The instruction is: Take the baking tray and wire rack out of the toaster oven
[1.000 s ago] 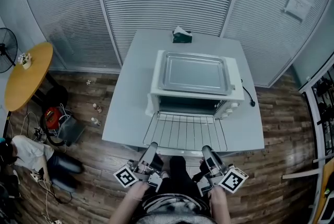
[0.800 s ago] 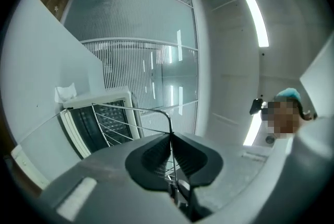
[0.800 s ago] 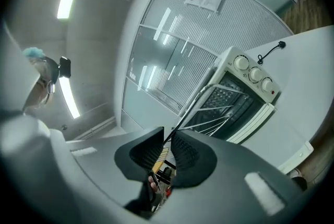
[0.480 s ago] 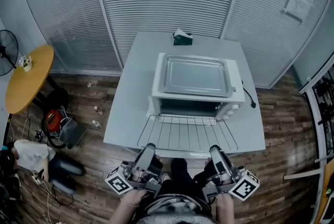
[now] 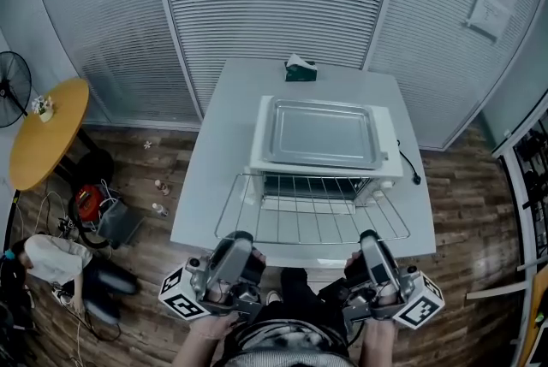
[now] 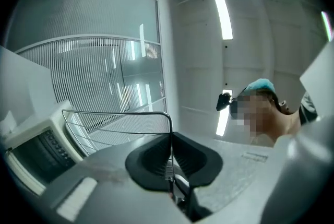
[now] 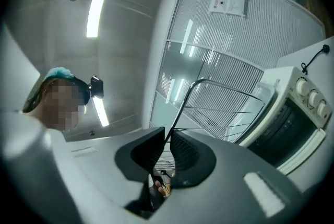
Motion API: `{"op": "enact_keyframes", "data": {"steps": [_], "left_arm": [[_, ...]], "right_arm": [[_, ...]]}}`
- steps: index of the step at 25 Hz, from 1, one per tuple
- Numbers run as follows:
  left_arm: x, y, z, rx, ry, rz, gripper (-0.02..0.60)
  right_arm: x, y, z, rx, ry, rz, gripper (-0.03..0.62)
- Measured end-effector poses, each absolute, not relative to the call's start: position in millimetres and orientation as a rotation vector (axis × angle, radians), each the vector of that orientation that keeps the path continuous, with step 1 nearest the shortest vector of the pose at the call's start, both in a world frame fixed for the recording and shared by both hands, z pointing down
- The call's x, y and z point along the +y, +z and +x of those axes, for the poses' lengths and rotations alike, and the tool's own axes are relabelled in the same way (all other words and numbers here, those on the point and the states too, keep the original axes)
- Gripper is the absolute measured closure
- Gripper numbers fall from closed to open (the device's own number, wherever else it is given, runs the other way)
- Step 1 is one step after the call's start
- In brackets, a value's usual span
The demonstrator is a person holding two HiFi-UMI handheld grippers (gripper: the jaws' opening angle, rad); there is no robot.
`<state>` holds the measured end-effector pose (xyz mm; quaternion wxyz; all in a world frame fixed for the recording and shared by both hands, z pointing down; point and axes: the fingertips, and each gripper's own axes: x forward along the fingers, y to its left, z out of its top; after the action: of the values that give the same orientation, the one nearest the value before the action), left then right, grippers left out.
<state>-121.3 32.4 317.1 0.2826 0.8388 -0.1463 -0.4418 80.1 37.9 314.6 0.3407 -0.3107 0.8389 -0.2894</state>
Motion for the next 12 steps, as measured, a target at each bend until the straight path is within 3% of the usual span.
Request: {"op": "enact_keyframes", "data": {"steps": [12], "left_arm": [[-51.0, 323.2, -98.6, -0.378, -1.162, 2.217, 0.568]], "right_arm": [[-41.6, 316.2, 101.0, 2.173, -0.743, -0.824, 0.556]]}}
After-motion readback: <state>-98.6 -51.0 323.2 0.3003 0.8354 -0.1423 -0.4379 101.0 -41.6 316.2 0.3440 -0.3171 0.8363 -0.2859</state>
